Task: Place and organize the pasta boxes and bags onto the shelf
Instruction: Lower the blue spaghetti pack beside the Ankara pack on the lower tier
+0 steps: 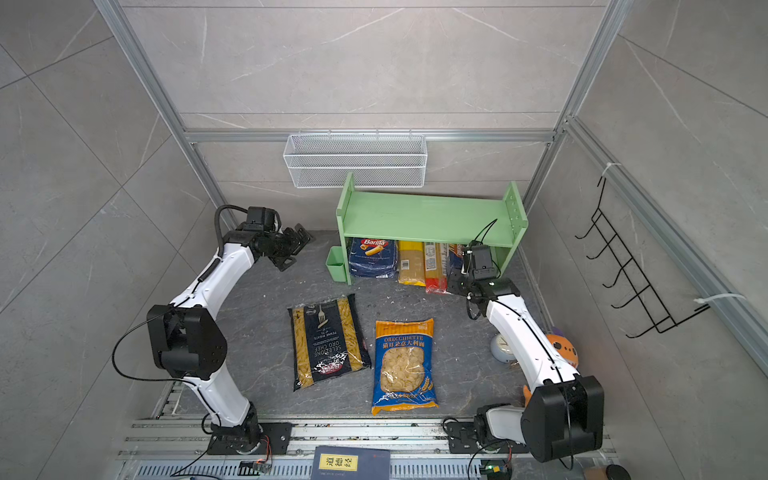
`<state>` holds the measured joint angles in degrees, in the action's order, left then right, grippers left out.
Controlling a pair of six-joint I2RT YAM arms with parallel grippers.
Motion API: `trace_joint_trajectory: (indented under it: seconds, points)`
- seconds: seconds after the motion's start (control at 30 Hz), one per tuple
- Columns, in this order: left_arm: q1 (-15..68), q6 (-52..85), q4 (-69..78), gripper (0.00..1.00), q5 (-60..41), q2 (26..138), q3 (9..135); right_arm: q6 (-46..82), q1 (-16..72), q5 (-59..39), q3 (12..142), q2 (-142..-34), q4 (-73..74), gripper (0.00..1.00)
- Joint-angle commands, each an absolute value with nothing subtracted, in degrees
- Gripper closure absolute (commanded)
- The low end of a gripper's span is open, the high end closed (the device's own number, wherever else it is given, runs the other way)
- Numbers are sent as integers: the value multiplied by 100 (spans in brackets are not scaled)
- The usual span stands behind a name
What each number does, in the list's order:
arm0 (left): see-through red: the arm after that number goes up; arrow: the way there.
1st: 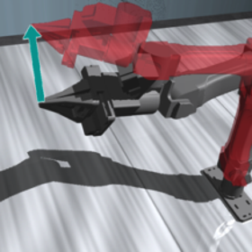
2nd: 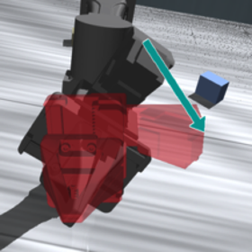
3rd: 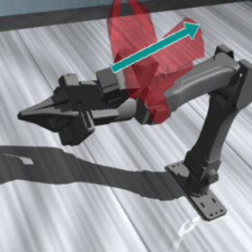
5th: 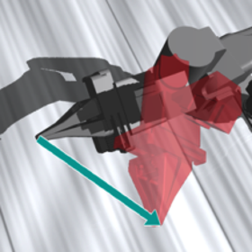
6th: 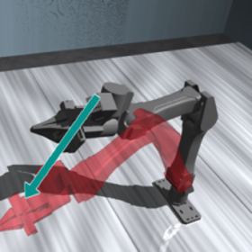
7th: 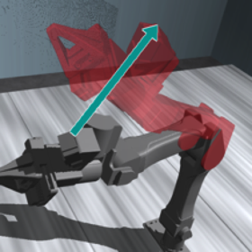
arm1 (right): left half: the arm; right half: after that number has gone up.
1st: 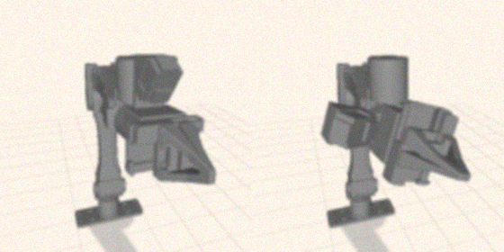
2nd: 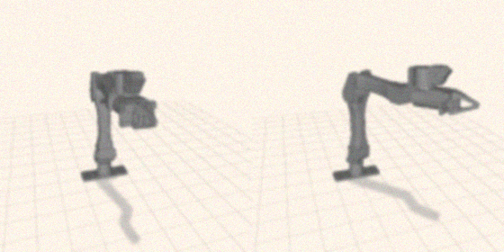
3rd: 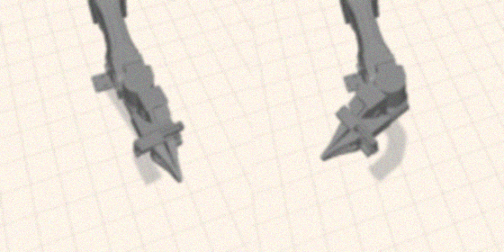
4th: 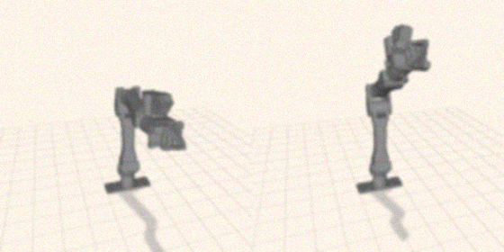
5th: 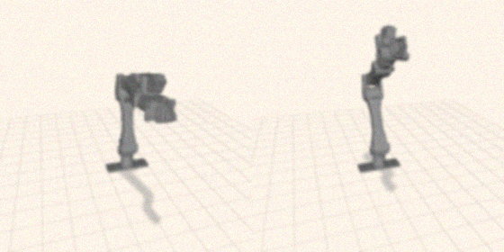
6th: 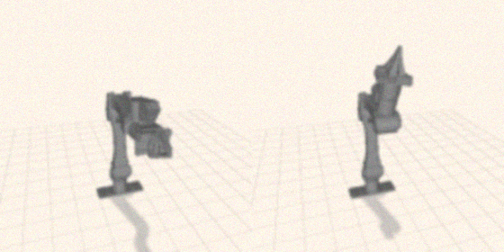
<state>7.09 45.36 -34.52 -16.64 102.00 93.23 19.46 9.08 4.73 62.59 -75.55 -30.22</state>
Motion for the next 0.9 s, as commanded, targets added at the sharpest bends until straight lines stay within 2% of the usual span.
trace_joint_trajectory:
  seconds: [0.0,0.43,0.6,0.77,0.87]
  points:
    - [625,4409,-3370,0,-1714,9810,9266,2175,799,819,5964,-7785,-3595,82]
    - [503,4341,-3393,0,-1723,9441,8939,1967,797,1692,5862,-7918,-4140,82]
    - [394,4325,-3401,0,-1748,9200,8716,2083,779,2317,6014,-8157,-4489,83]
    - [222,4262,-3454,0,-1792,8938,8530,2171,765,2570,6170,-8318,-4742,83]
    - [111,4228,-3501,0,-1834,8783,8436,2146,769,2395,6081,-8232,-4617,82]
